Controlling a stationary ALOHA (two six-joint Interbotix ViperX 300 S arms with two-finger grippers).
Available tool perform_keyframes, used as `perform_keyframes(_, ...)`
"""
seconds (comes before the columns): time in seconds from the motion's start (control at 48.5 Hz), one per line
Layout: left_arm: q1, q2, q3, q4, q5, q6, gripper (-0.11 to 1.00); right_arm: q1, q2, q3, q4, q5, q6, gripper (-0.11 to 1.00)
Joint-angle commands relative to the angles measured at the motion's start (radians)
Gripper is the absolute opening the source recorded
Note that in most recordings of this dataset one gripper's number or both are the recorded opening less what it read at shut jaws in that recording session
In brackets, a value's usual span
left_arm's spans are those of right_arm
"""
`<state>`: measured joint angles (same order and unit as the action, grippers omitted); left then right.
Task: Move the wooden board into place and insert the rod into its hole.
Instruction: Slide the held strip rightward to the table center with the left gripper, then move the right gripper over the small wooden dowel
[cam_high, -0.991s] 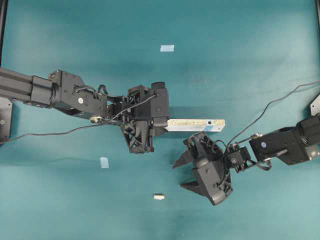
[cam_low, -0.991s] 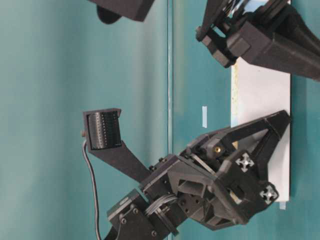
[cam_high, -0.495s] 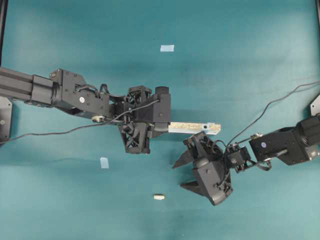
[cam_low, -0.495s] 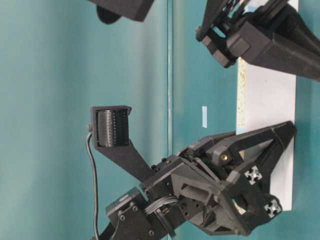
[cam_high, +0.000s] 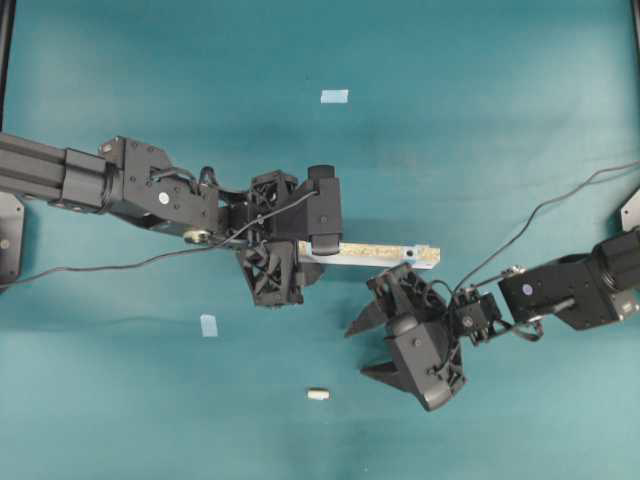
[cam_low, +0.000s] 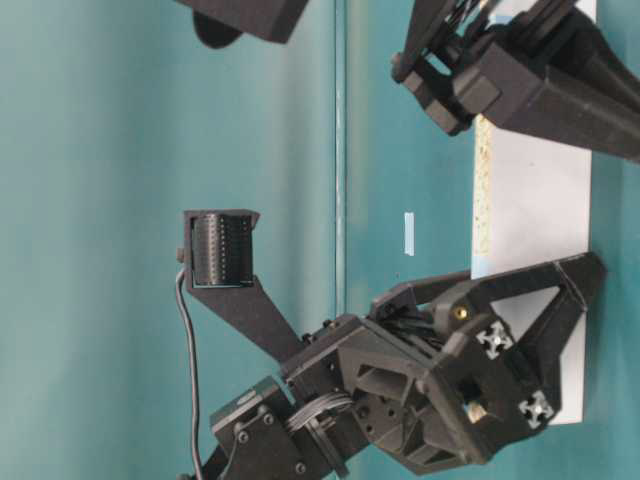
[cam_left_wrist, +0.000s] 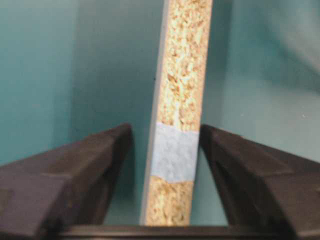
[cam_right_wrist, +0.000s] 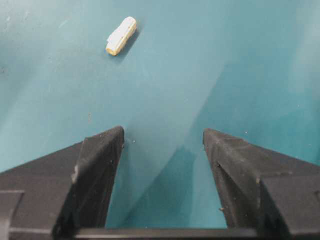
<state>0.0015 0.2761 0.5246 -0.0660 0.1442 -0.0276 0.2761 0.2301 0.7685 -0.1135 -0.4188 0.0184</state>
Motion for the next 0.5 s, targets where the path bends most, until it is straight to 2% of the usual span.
perform_keyframes(0.0, 0.017, -0.04, -0.002, 0.0, 0.002, -0.011, 0.81, 0.002, -0.034, -0.02, 0.0, 0.008, 0.008, 0.72)
perform_keyframes(0.165, 0.017, -0.054, 0.012, 0.002, 0.0, -0.011, 0.82, 0.003, -0.069, -0.074, 0.0, 0.106, 0.08, 0.72)
perform_keyframes(0.475, 0.017, -0.077, 0.043, 0.003, -0.008, 0.0, 0.82, 0.034, -0.075, -0.247, 0.0, 0.506, 0.327, 0.72)
